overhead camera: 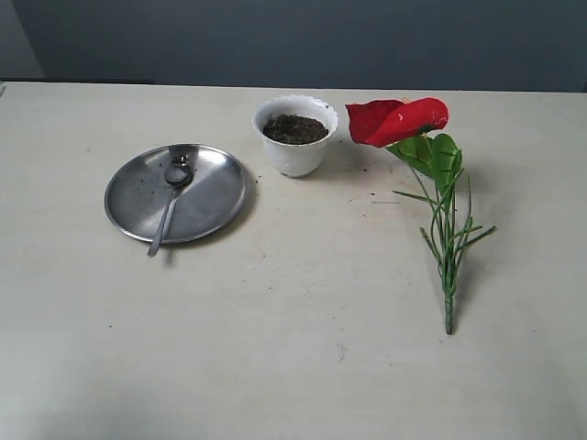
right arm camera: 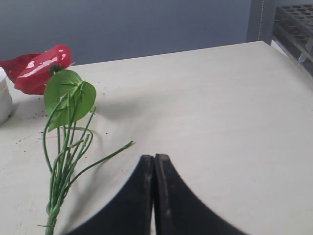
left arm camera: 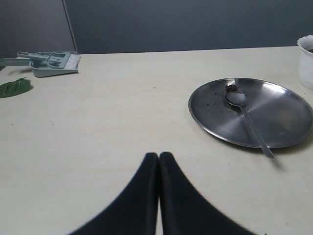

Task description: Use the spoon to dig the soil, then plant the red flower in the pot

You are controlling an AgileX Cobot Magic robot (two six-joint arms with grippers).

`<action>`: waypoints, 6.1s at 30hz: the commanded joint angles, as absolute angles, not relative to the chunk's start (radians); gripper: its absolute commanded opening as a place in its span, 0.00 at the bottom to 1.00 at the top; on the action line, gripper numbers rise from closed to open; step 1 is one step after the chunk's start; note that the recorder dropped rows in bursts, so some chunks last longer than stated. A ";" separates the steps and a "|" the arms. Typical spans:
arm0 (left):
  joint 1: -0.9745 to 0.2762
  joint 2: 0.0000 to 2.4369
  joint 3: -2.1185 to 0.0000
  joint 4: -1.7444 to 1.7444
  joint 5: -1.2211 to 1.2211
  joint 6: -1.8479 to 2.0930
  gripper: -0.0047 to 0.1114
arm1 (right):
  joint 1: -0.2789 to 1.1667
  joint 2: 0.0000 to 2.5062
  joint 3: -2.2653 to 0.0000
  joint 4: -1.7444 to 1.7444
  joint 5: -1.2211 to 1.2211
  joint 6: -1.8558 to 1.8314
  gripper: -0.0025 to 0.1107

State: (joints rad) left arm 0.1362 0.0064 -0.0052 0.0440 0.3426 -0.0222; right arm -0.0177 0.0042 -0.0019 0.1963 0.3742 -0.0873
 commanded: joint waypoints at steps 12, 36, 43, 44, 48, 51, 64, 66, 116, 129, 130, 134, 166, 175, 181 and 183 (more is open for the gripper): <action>0.138 0.000 0.000 0.047 0.335 -0.022 0.04 | -0.017 0.000 0.000 0.198 0.350 -0.088 0.02; 0.138 0.000 0.000 0.047 0.335 -0.022 0.04 | -0.017 0.000 0.000 0.244 -0.184 -0.088 0.02; 0.138 0.000 0.000 0.047 0.335 -0.022 0.04 | -0.017 0.000 0.000 0.267 -0.450 -0.075 0.02; 0.138 0.000 0.000 0.047 0.335 -0.022 0.04 | -0.017 0.000 0.000 0.267 -0.463 -0.075 0.02; 0.138 0.000 0.000 0.047 0.335 -0.022 0.04 | -0.017 0.000 -0.038 0.267 -0.461 -0.075 0.02; 0.138 0.000 0.000 0.047 0.335 -0.022 0.04 | -0.017 0.000 -0.118 0.267 -0.457 -0.075 0.02; 0.138 0.000 0.000 0.047 0.335 -0.022 0.04 | -0.017 0.581 -0.778 0.183 0.406 -0.079 0.02; 0.138 0.000 0.000 0.047 0.335 -0.022 0.04 | -0.017 0.695 -0.895 0.203 0.607 -0.118 0.02; 0.138 0.000 0.000 0.047 0.335 -0.022 0.04 | 0.247 1.410 -1.058 0.184 0.923 -0.101 0.18; 0.138 0.000 0.000 0.047 0.335 -0.022 0.04 | 0.247 1.478 -1.058 0.182 0.887 0.261 0.89; 0.138 0.000 0.000 0.047 0.335 -0.022 0.04 | 0.247 1.492 -1.058 0.196 0.894 0.259 0.89; 0.138 0.000 0.000 0.047 0.335 -0.022 0.04 | 0.258 1.549 -1.058 0.234 0.909 0.254 0.89; 0.138 0.000 0.000 0.047 0.335 -0.022 0.04 | 0.283 1.848 -1.058 0.392 0.868 -0.026 0.95; 0.138 0.000 0.000 0.047 0.335 -0.022 0.04 | 0.354 1.901 -1.058 0.356 0.722 -0.023 0.95; 0.138 0.000 0.000 0.047 0.335 -0.022 0.04 | 0.354 1.902 -1.058 0.267 0.665 0.045 0.95; 0.138 0.000 0.000 0.047 0.335 -0.022 0.04 | 0.354 1.902 -1.058 0.229 0.659 0.080 0.95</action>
State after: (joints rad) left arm 0.1362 0.0064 -0.0052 0.0440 0.3426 -0.0222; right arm 0.3536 1.9009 -1.0571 0.2816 0.6781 0.0425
